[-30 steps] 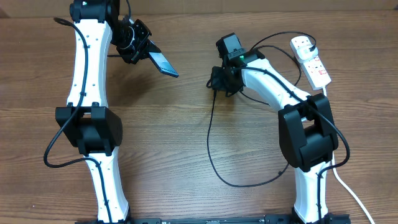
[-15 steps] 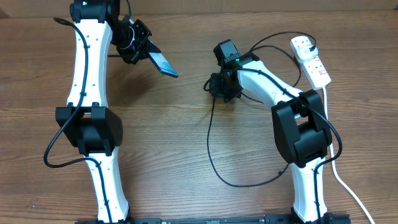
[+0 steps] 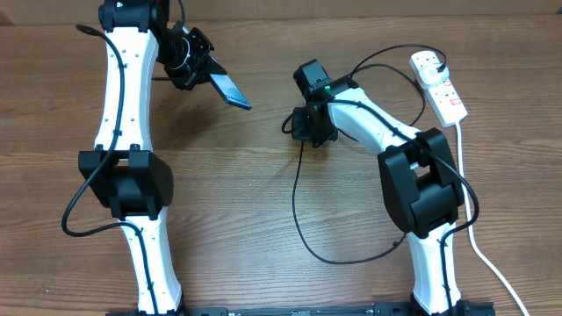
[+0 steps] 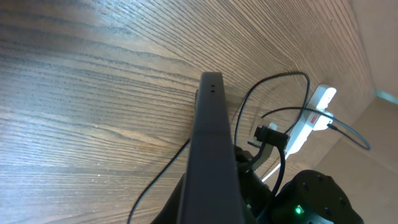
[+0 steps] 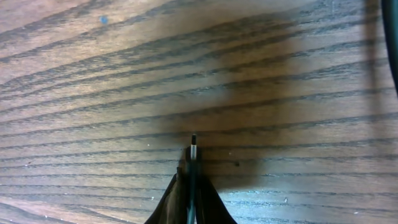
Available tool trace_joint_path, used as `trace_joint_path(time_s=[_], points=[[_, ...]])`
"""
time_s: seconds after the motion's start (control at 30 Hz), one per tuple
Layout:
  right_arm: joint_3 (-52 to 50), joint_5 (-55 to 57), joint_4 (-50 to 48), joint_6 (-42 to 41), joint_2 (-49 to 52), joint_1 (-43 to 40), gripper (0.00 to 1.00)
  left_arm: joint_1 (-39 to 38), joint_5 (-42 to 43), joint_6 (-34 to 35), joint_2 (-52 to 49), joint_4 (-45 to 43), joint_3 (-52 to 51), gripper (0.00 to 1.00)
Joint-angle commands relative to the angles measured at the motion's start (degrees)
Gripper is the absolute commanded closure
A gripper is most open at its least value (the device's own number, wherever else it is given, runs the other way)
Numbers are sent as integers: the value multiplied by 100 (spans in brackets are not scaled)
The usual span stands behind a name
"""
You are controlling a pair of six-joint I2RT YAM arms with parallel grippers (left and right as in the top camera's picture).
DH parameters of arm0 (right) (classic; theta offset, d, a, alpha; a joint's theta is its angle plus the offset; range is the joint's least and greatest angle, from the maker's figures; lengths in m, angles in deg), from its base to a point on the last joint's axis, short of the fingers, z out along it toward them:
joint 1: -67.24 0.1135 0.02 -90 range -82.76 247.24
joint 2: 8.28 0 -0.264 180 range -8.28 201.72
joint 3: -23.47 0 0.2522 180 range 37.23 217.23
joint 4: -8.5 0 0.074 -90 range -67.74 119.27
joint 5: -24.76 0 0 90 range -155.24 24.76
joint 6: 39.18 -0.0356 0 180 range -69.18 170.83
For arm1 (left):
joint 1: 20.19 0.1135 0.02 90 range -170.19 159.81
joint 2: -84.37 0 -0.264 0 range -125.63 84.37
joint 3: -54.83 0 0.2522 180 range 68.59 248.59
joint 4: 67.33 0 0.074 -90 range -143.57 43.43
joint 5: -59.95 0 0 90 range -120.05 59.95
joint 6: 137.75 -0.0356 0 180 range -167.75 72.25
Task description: Plug charger to phone and switch on socket
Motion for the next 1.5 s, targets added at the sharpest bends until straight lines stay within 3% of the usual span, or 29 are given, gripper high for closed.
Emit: trace_joint_path(time_s=[0.0,0.27,0.37,0.5,0.87,1.23,1.47], points=[[120,-308,116,396,90,-20,96,-11,153,-494,35,17,22,96],[155,-3547,142,2264,-673,-431,96,-11,151,-1434,35,-26,22,96],[155,-4225,138,2295,-763,-527,96,-11,258,-1683,35,-105,22,96],[155,-5501,138,2581,-778,-638,96,-7,1156,-2334,35,-343,22,96],[155,-8000,109,2739,-778,-645,96,4,1665,-1891,35,-911,22,96],[155,-8430,92,2691,-778,-645,96,42,2396,-979,35,-1727,22,96],[155,-8430,-398,2243,-778,-645,96,-11,2728,-949,35,-1786,22,96]])
